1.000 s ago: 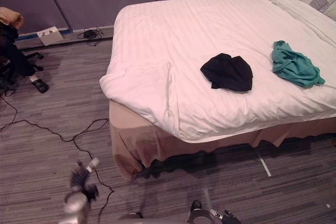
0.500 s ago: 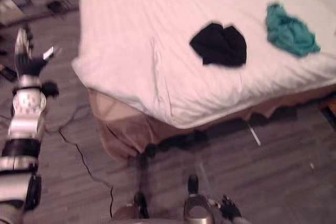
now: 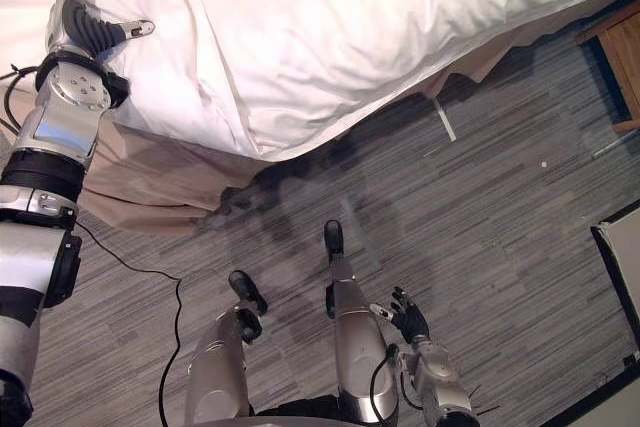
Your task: Tidy the bed and pick cloth on bed and put in laundry
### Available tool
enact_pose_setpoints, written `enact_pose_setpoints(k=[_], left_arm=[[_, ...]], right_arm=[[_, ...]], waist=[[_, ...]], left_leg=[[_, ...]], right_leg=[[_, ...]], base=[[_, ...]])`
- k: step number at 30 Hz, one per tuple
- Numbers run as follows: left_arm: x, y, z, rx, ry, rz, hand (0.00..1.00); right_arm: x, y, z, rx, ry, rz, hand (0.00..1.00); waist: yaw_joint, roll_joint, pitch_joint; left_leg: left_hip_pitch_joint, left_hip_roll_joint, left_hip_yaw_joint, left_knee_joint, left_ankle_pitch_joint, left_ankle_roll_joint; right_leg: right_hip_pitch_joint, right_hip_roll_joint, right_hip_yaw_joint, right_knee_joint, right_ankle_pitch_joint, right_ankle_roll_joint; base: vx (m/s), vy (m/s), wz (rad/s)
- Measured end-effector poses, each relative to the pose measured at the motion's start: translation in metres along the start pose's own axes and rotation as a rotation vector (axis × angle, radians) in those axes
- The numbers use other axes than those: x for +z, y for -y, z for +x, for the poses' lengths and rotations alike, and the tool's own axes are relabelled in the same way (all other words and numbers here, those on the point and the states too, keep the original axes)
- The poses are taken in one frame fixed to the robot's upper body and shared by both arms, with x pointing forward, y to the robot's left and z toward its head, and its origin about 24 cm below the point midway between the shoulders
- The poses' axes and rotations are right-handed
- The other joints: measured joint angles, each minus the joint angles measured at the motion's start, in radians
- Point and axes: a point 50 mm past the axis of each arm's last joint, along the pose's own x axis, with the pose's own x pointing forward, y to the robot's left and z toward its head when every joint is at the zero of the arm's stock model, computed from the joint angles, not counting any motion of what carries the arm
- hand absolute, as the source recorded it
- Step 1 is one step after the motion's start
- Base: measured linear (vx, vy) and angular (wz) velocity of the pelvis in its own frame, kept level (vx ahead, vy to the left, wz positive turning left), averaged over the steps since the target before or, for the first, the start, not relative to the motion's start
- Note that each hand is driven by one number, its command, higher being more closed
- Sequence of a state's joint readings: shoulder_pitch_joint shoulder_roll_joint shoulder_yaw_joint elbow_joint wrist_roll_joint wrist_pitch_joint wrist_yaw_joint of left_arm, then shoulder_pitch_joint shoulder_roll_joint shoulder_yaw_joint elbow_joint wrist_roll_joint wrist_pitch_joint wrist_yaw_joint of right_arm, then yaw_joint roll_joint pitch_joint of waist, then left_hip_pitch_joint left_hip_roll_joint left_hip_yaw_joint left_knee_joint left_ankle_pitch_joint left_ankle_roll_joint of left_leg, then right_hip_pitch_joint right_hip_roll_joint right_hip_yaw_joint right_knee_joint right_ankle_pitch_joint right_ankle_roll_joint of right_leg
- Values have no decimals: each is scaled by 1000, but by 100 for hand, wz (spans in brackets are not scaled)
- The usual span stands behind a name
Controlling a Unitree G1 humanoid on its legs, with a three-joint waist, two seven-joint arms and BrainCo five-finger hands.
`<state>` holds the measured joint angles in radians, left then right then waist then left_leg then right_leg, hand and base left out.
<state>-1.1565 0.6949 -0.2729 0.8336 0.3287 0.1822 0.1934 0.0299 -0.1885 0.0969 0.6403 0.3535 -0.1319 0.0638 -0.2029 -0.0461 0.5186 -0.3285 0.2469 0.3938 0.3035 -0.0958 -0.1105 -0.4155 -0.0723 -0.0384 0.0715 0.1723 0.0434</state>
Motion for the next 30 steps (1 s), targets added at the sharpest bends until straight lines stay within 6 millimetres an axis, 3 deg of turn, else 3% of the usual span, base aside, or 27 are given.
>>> enact_pose_setpoints(k=[3, 7, 10, 11, 13, 14, 16, 19, 22, 25, 27, 28, 30], left_arm=[[-11, -2, -1, -15, -48, 45, 100], [-42, 10, -11, -83, -128, 45, 100], [-89, 25, -35, -129, -217, -68, 100], [-109, 30, -47, -138, -259, -113, 0], [-146, 41, -76, -148, -355, -187, 0], [-177, 60, -111, -180, -453, -242, 0], [-200, 82, -149, -230, -555, -278, 0], [-236, 121, -243, -290, -803, -329, 0], [-258, 129, -325, -299, -1023, -305, 0], [-261, 134, -377, -336, -1147, -310, 0], [-257, 140, -398, -363, -1194, -325, 0], [-252, 147, -410, -383, -1220, -344, 0], [-246, 155, -420, -402, -1239, -376, 0]], right_arm=[[9, -7, 1, 28, 54, -16, 0], [10, -3, -3, -7, 80, -30, 0], [24, 9, -15, -62, 171, -55, 0], [31, 14, -18, -88, 212, -74, 0], [46, 26, -22, -136, 278, -109, 0], [57, 38, -28, -170, 320, -144, 0], [66, 48, -32, -201, 352, -170, 0], [97, 63, -37, -212, 433, -296, 0], [129, 62, -35, -169, 510, -404, 0], [171, 47, -21, -99, 589, -484, 0], [203, 26, -12, -31, 653, -531, 0], [227, 9, -6, 28, 694, -572, 100], [254, -13, 1, 114, 727, -599, 100]], waist=[[4, 0, 0], [1, 1, 0], [2, 8, -3], [5, 10, -6], [32, 13, -18], [49, 23, -66], [75, 34, -125], [115, 47, -217], [156, 55, -309], [204, 55, -331], [223, 52, -333], [234, 50, -333], [264, 44, -332]], left_leg=[[21, -1, 20, 4, -17, 5], [90, -6, 18, -19, -21, 3], [161, -4, -4, -41, -12, -7], [181, -6, -14, -53, -9, -10], [227, -15, -21, -73, -5, -16], [261, -21, -32, -105, 9, -28], [287, -21, -37, -132, 17, -38], [368, -23, -65, -187, 32, -48], [389, -35, -100, -244, 53, -46], [397, -55, -129, -282, 78, -37], [396, -68, -146, -302, 91, -33], [393, -75, -158, -310, 102, -26], [388, -80, -170, -321, 108, -19]], right_leg=[[15, -8, 13, -3, -3, 8], [103, -12, 0, -44, -1, 16], [196, -8, -31, -78, 6, 7], [221, -7, -45, -82, 3, 6], [273, -4, -54, -109, 2, 7], [312, -4, -76, -135, 1, 8], [334, 1, -92, -149, -2, 7], [432, 5, -142, -165, -34, 8], [459, 1, -185, -165, -56, 11], [470, -8, -211, -165, -64, 21], [472, -17, -231, -165, -61, 25], [473, -24, -241, -165, -58, 28], [473, -29, -245, -165, -54, 29]], base=[[-73, -1, -14], [-2, 0, 0], [85, -4, 18], [82, 6, 21], [110, 10, 21], [139, 0, 26], [117, -11, 23], [73, -8, 40], [12, 1, 40], [-54, 7, 32], [-83, 30, 34], [-76, 30, 29], [-66, 25, 22]])
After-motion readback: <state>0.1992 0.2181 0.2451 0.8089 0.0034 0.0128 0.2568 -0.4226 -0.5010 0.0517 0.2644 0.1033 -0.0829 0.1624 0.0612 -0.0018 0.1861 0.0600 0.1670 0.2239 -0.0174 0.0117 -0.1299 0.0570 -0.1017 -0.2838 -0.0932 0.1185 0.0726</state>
